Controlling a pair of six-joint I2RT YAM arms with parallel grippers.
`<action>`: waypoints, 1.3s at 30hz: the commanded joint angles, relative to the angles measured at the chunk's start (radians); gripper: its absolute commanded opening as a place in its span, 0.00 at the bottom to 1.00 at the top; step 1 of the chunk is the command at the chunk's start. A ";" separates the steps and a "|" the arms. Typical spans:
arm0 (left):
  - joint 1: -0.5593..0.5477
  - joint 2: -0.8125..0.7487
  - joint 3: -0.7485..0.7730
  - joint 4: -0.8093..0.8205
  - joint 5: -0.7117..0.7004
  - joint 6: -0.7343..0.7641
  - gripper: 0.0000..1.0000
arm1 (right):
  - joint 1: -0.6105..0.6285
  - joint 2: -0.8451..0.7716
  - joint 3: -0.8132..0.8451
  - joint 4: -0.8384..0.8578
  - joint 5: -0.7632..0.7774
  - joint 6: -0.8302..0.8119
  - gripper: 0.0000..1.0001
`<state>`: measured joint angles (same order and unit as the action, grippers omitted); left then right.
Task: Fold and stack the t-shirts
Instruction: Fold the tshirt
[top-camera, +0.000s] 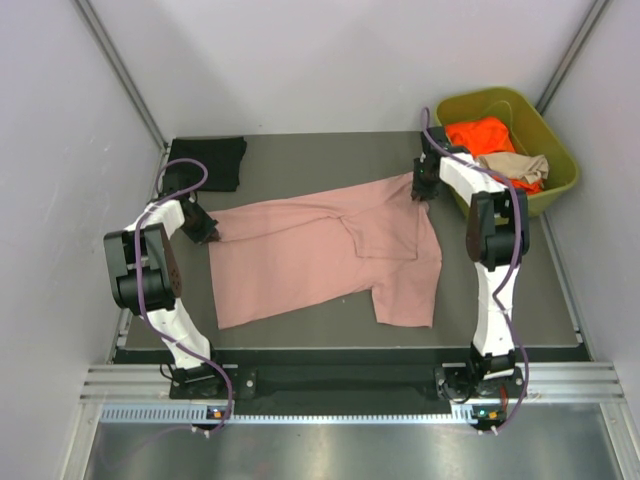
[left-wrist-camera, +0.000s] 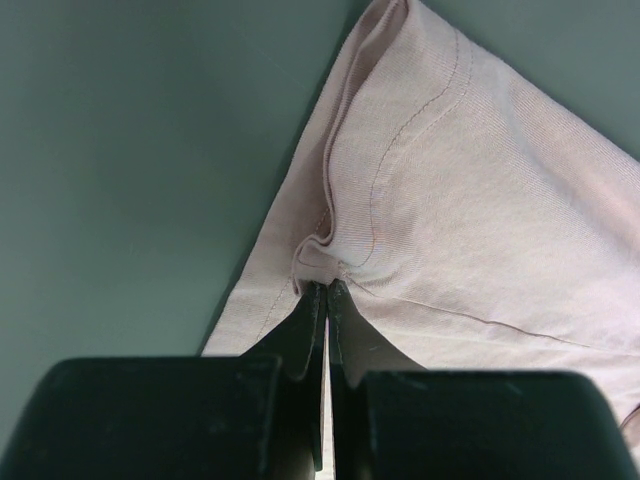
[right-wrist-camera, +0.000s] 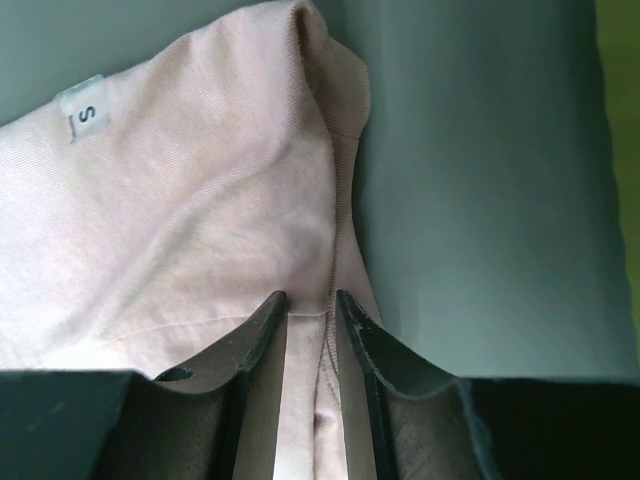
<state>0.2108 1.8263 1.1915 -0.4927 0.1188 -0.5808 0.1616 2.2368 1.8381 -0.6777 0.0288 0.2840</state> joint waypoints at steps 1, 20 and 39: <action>-0.005 -0.036 0.033 0.020 0.005 -0.004 0.00 | -0.008 0.023 0.026 0.018 0.002 0.009 0.27; -0.008 -0.050 0.043 -0.015 -0.045 0.022 0.00 | -0.016 -0.049 0.032 -0.006 0.109 -0.014 0.00; 0.012 -0.067 -0.023 -0.029 -0.099 0.029 0.00 | -0.034 -0.071 0.059 -0.020 0.112 -0.028 0.00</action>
<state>0.2070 1.7866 1.1755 -0.5098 0.0502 -0.5724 0.1585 2.2456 1.8420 -0.7052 0.0849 0.2714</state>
